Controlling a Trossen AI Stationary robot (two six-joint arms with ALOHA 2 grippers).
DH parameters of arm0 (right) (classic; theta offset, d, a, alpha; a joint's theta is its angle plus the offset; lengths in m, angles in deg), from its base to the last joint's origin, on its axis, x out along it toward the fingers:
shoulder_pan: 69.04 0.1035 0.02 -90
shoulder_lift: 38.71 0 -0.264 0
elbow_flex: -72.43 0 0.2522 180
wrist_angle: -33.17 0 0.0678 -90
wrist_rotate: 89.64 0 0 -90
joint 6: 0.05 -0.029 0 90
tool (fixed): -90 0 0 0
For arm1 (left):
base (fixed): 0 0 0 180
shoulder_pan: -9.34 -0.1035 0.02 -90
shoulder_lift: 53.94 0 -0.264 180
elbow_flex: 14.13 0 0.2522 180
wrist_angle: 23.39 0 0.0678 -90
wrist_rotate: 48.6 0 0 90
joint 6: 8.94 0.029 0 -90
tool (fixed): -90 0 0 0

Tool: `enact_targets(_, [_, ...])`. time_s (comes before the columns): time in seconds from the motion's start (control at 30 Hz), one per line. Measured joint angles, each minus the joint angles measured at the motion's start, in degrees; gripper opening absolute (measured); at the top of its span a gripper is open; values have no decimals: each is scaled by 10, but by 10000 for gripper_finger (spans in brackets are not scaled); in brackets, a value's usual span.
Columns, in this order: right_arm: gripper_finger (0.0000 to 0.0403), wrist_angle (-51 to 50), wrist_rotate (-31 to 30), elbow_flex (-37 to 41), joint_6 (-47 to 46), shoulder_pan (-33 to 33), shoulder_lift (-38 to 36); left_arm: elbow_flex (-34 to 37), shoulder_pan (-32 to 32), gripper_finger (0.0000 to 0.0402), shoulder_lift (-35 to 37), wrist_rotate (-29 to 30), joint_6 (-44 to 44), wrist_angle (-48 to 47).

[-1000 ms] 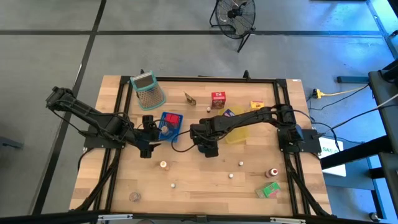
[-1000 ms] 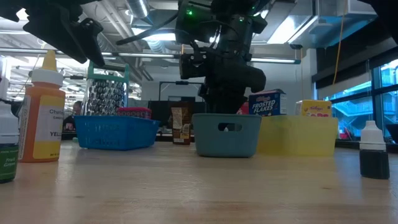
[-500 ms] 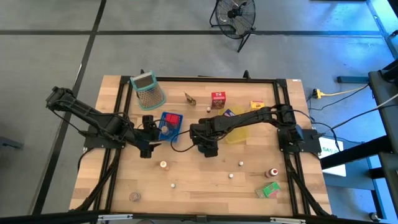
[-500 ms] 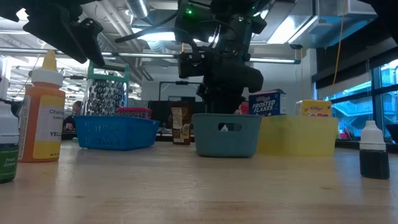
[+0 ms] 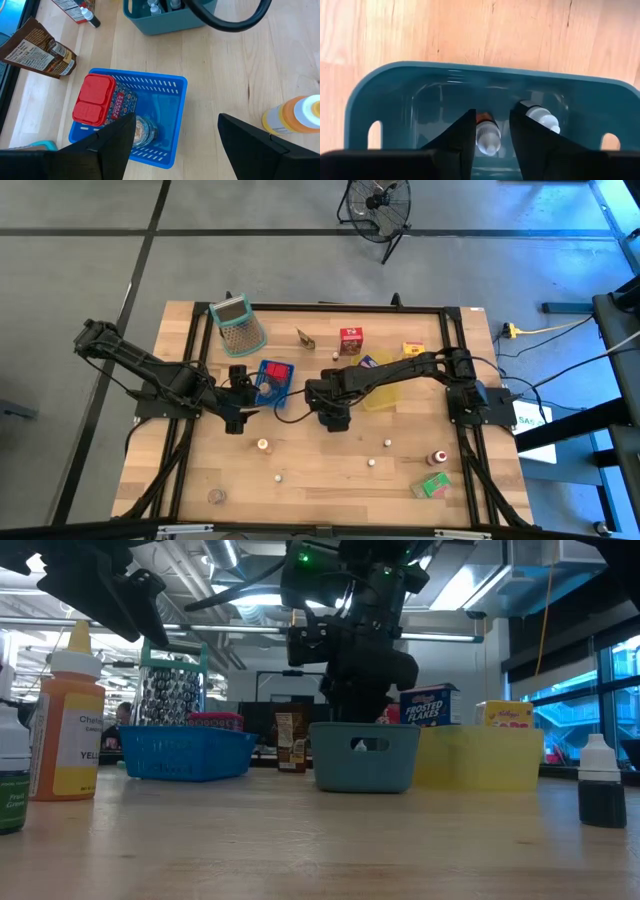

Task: Pick & Place Kitchen Items
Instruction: Put the small yellow food coloring into the green bin, then put the yellow cereal box into the yellow bin

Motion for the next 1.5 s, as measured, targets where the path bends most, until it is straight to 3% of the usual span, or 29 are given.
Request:
enact_targets(0.37, [193,0,-15,0,-4,6,0,0,0,279,0,0,0,0])
enact_targets(1.17, [193,-8,-11,-20,-1,13,0,0,0,279,0,1,0,0])
enact_targets(1.5, [193,-51,-89,-55,5,36,0,0,0,279,0,1,0,0])
